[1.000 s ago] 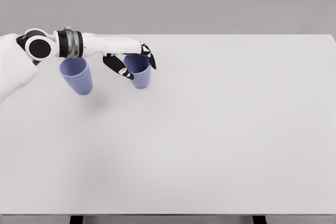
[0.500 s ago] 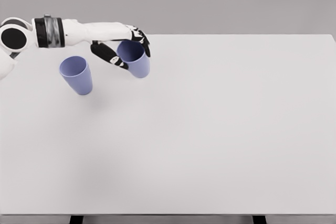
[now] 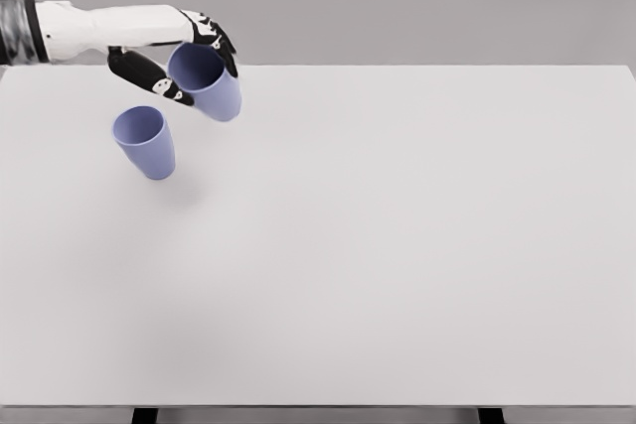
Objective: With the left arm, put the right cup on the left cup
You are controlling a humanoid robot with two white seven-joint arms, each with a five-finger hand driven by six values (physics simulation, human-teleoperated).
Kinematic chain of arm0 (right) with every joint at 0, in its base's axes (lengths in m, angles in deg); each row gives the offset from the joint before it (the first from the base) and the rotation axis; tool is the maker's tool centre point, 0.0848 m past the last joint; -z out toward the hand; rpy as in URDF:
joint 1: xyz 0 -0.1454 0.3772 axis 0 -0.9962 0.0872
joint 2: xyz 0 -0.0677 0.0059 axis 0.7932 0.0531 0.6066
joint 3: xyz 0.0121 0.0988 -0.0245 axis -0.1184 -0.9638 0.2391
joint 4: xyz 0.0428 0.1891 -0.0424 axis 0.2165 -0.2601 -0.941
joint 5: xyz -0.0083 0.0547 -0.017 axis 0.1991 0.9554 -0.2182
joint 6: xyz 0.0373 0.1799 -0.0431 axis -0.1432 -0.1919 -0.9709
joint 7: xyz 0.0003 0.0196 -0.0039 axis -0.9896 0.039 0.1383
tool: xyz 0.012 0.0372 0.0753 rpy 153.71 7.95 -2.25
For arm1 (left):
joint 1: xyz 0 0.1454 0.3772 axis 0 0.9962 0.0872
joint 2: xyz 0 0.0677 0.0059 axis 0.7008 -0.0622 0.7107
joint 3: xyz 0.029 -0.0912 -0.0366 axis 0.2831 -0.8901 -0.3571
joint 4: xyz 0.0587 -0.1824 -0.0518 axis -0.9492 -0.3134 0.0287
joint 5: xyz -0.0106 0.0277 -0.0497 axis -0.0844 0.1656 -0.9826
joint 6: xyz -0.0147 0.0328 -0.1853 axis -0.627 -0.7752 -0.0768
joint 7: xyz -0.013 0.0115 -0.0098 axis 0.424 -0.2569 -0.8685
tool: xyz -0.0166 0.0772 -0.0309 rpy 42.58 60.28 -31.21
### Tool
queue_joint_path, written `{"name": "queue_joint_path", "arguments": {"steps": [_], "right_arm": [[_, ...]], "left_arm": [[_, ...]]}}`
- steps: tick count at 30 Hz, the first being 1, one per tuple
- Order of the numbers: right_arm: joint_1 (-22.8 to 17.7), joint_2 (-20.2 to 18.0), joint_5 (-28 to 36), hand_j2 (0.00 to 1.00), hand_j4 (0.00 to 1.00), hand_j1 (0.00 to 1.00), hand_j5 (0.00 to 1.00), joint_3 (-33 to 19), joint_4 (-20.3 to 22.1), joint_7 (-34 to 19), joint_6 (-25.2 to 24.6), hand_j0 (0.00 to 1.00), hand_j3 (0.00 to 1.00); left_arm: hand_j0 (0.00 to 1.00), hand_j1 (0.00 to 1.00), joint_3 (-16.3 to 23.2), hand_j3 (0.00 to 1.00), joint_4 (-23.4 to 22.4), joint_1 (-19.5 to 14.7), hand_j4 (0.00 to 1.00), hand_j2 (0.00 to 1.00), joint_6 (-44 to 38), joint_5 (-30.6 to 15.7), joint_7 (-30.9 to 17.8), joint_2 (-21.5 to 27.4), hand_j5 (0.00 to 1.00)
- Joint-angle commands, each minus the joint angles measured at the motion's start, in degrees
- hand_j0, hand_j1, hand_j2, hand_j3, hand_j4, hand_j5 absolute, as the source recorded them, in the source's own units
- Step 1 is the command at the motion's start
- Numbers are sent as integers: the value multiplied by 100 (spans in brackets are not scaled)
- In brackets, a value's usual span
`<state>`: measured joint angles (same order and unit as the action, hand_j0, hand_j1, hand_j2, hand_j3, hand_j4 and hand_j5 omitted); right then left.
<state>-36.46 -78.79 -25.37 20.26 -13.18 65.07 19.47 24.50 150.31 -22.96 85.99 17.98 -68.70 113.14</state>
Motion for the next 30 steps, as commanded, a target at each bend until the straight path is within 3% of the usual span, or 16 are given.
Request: {"name": "queue_joint_path", "arguments": {"steps": [1, 13, 22, 30], "right_arm": [[0, 0, -2, 100, 100, 100, 100, 0, 2, -8, 1, 100, 100], [-9, 0, -2, 100, 100, 100, 100, 0, -7, 1, 1, 100, 100], [0, 0, -2, 100, 100, 100, 100, 0, 2, 1, 1, 100, 100], [0, 0, -2, 100, 100, 100, 100, 0, -7, 1, 1, 100, 100]], "left_arm": [[63, 63, -1, 63, 45, -9, 63, 63, -18, -51, 3, 147, 63], [63, 63, 43, 63, 98, -299, 63, 63, -18, -95, 3, 692, 63], [64, 64, 262, 64, -16, -273, 64, 64, -18, -95, 3, 1061, 64], [64, 64, 315, 64, -175, -185, 64, 64, -18, -86, 3, 1079, 64]]}}
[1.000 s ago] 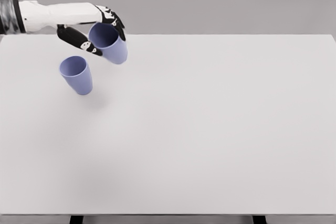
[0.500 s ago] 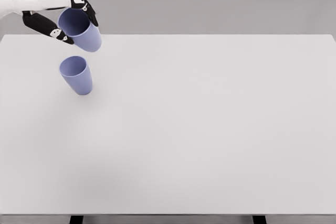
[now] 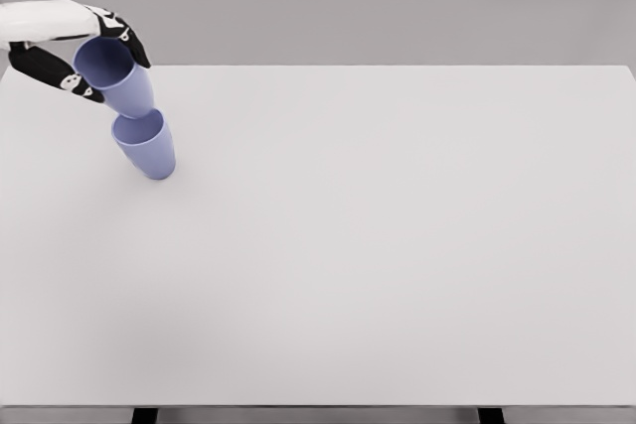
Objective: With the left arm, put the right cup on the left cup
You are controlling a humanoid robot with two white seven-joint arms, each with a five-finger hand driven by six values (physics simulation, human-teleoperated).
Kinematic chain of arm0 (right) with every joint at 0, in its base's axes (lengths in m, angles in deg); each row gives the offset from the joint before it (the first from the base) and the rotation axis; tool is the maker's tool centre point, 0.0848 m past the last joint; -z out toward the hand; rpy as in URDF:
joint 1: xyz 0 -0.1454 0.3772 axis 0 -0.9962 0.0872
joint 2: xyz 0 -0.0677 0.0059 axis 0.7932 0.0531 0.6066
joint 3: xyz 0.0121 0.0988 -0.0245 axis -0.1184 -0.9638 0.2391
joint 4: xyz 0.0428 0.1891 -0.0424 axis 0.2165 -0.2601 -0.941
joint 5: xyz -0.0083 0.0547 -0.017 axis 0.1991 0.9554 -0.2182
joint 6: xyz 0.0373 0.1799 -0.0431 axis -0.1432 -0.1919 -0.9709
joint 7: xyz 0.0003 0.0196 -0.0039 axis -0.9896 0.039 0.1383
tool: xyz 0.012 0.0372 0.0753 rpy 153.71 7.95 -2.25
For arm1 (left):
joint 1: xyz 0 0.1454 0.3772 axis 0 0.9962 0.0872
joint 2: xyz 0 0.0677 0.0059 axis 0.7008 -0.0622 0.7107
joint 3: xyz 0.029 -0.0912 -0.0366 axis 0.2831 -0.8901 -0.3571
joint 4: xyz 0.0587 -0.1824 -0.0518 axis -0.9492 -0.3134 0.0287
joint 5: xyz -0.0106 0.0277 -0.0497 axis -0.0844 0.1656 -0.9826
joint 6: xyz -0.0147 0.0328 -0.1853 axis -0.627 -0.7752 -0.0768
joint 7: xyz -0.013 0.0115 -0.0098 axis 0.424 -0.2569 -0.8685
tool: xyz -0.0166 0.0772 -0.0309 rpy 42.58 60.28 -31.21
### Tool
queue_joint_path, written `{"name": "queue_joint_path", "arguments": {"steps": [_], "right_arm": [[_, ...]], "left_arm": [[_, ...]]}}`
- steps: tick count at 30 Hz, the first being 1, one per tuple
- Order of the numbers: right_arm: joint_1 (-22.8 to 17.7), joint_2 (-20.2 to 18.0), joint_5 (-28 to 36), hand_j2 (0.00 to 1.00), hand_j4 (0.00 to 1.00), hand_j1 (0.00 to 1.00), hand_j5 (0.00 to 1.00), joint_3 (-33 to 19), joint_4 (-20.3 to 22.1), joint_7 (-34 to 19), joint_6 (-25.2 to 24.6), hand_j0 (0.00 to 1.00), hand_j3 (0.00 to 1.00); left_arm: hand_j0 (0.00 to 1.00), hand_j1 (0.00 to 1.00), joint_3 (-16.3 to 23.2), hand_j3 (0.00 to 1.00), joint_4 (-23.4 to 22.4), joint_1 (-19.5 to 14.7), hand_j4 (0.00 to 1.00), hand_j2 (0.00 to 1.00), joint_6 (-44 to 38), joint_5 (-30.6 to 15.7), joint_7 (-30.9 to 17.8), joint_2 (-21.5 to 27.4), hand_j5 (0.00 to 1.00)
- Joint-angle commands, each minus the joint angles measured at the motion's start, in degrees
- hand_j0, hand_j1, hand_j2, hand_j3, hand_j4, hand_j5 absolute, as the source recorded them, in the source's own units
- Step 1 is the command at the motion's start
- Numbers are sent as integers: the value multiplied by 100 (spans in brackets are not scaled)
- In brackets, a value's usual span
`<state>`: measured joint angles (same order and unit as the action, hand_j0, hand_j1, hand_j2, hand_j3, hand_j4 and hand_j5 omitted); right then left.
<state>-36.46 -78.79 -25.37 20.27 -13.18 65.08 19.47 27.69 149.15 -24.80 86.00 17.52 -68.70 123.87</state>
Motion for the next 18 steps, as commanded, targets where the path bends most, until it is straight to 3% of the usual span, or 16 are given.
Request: {"name": "queue_joint_path", "arguments": {"steps": [1, 18], "right_arm": [[0, 0, -2, 100, 100, 100, 100, -1, -7, -1, 1, 100, 100], [-9, 0, -2, 100, 100, 100, 100, -1, 2, -1, 1, 100, 100]], "left_arm": [[64, 64, -3, 64, -77, 9, 64, 64, -19, -40, 4, 6, 64], [64, 64, -30, 64, 2, 123, 64, 64, -19, -40, 4, -3, 64]]}}
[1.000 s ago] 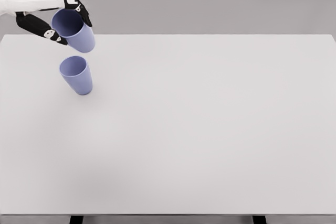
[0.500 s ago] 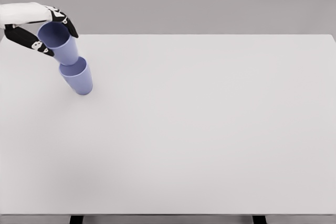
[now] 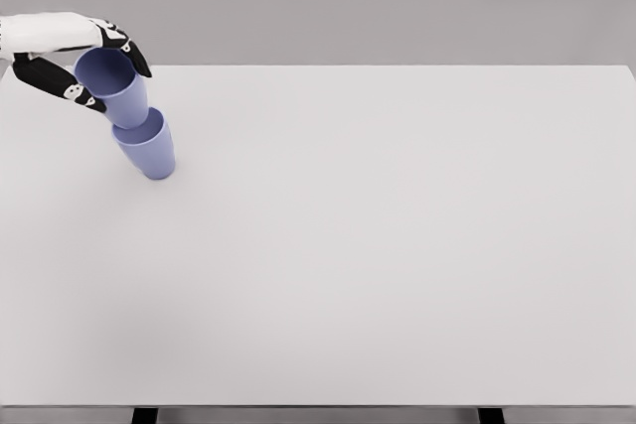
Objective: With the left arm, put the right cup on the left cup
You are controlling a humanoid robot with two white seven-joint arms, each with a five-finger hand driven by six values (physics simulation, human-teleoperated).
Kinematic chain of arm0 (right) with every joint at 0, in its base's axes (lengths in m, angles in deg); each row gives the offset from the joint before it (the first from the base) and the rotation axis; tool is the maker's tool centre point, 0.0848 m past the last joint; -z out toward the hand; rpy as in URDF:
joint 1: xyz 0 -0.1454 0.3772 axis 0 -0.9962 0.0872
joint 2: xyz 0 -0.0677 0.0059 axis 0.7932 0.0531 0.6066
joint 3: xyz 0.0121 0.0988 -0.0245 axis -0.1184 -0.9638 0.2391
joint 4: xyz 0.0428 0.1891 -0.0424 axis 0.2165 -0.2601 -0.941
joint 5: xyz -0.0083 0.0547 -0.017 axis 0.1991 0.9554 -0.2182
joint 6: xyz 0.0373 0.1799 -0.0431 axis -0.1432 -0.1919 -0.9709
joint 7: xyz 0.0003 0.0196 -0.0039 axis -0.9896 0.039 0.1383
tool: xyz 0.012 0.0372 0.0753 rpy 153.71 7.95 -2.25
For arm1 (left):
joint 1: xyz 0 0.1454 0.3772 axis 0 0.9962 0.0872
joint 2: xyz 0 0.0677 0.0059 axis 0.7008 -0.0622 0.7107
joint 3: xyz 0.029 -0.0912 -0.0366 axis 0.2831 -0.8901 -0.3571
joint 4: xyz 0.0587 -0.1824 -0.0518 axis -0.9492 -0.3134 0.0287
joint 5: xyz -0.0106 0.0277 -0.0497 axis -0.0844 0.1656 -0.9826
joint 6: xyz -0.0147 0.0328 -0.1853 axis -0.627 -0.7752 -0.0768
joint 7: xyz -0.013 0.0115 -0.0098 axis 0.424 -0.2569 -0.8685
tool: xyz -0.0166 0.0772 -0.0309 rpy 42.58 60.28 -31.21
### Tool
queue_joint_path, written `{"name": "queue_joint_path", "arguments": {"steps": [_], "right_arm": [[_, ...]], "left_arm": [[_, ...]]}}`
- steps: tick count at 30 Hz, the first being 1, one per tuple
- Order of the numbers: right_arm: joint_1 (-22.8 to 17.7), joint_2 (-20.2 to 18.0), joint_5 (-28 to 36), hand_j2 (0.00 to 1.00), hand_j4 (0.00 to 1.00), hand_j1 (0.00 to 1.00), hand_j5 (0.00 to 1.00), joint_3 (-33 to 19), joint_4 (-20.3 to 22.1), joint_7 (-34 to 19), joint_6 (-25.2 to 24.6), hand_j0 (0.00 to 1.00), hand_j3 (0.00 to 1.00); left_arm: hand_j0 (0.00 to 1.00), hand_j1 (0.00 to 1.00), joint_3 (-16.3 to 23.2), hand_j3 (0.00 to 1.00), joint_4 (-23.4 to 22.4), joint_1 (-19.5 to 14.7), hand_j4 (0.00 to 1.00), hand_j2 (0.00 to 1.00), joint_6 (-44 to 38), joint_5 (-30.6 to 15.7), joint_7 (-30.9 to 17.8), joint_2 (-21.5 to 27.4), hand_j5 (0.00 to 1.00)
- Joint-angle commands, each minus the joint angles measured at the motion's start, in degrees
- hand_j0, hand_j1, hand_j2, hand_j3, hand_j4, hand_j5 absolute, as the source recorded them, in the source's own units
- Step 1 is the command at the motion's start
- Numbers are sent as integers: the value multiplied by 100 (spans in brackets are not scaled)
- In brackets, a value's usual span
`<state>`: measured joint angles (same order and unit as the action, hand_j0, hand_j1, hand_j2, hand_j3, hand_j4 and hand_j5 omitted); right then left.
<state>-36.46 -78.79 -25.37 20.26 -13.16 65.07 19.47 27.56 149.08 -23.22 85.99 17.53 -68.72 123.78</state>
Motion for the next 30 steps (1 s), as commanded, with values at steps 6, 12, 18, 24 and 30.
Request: {"name": "queue_joint_path", "arguments": {"steps": [6, 12, 18, 24, 30], "right_arm": [[-9, 0, -2, 100, 100, 100, 100, -1, 1, 1, 1, 100, 100], [0, 0, -2, 100, 100, 100, 100, -1, 1, -8, 1, 100, 100], [0, 0, -2, 100, 100, 100, 100, -1, 1, 1, 1, 100, 100], [0, 0, -2, 100, 100, 100, 100, -1, 1, 1, 1, 100, 100], [0, 0, -2, 100, 100, 100, 100, -1, 1, 1, 1, 100, 100]], "left_arm": [[64, 64, -26, 64, 45, 35, 64, 64, -18, -32, 5, -30, 64], [64, 64, -34, 64, 27, 123, 64, 64, -18, -24, 5, -65, 64], [64, 64, -52, 64, 19, 141, 64, 64, -18, -15, 5, -109, 64], [100, 100, -87, 100, 45, 158, 100, 100, -18, -15, 5, -83, 100], [100, 100, -122, 100, 1089, 167, 100, 100, -18, -629, 5, 690, 100]]}}
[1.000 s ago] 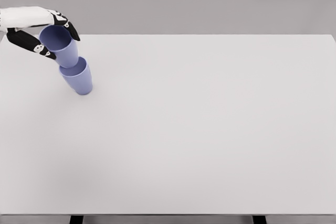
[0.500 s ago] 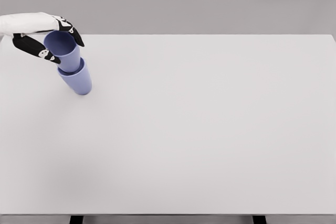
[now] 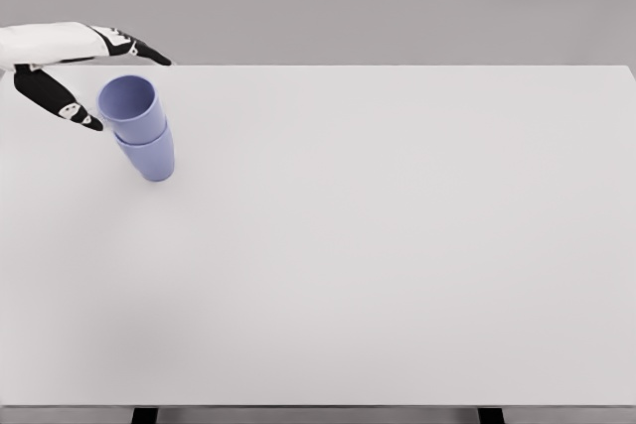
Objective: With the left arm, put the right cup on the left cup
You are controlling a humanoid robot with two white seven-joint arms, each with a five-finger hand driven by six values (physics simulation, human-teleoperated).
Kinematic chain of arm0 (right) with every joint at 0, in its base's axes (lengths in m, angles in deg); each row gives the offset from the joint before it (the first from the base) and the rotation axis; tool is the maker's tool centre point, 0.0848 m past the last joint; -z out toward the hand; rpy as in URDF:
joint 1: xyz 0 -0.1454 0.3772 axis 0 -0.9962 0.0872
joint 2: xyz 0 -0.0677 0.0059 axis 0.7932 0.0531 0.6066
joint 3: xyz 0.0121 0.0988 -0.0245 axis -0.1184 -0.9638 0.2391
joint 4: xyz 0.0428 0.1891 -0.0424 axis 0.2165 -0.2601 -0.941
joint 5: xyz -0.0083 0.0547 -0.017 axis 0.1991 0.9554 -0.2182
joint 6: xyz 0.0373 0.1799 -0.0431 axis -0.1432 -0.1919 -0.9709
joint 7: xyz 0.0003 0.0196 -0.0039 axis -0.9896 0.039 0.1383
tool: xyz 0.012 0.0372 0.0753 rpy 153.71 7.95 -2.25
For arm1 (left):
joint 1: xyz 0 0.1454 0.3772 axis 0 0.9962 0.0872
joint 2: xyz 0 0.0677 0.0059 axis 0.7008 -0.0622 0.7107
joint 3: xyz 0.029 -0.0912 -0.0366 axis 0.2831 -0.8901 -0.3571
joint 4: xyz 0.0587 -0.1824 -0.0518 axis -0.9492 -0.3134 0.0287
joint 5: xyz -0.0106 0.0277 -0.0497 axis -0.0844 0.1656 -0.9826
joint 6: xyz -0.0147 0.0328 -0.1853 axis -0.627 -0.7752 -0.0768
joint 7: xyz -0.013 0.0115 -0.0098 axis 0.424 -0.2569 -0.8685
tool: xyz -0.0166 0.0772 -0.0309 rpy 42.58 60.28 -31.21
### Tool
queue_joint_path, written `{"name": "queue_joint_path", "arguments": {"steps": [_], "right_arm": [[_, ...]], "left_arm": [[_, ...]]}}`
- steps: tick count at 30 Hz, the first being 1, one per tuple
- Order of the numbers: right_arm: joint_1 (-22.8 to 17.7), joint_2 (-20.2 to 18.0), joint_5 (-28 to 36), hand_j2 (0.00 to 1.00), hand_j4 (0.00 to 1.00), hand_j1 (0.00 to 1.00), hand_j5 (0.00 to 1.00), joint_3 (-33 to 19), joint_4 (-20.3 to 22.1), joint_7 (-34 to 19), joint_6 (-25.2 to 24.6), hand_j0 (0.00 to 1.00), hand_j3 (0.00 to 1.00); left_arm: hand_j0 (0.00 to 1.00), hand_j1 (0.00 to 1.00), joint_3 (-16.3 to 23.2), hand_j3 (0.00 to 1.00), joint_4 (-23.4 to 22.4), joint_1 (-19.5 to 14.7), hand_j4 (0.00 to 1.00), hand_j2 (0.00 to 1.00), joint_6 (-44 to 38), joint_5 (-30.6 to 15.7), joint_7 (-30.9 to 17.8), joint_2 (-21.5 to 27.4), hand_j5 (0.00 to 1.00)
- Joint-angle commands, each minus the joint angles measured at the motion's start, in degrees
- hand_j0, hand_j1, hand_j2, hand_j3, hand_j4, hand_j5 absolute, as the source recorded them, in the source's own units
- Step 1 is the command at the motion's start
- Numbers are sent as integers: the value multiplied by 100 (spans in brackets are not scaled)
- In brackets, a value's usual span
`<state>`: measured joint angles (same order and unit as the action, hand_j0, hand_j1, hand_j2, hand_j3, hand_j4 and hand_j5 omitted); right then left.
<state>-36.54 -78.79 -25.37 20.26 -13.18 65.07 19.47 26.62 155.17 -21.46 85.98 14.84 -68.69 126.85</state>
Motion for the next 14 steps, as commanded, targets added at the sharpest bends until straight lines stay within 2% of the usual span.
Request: {"name": "queue_joint_path", "arguments": {"steps": [1, 2, 3, 4, 9, 11, 14], "right_arm": [[9, 0, -2, 100, 100, 100, 100, 0, 2, 0, 1, 100, 100], [9, 0, -2, 100, 100, 100, 100, 0, 2, 0, 1, 100, 100], [9, 0, -2, 100, 100, 100, 100, 0, 2, 0, 1, 100, 100], [9, 0, -2, 100, 100, 100, 100, 0, 2, 0, 1, 100, 100], [9, 0, -2, 100, 100, 100, 100, 8, 2, 0, 1, 100, 100], [9, 0, -2, 100, 100, 100, 100, 0, 2, 0, 1, 100, 100], [9, 0, -2, 100, 100, 100, 100, 0, 2, 0, 1, 100, 100]], "left_arm": [[100, 100, -20, 100, 1051, 9, 100, 100, -17, -764, 2, 638, 100], [100, 100, -28, 100, 1825, 26, 100, 100, -17, -1142, 2, 990, 100], [100, 100, -46, 100, 2361, 26, 100, 100, -17, -1354, 2, 1201, 100], [100, 100, -90, 100, 2565, 26, 100, 100, -17, -1459, 2, 1211, 100], [100, 100, -143, 100, 2556, 316, 100, 100, -17, -1477, 2, 499, 100], [100, 100, -169, 100, 2556, 492, 100, 100, -17, -1468, 2, 446, 100], [100, 100, -169, 100, 2556, 492, 100, 100, -17, -1468, 2, 463, 100]]}}
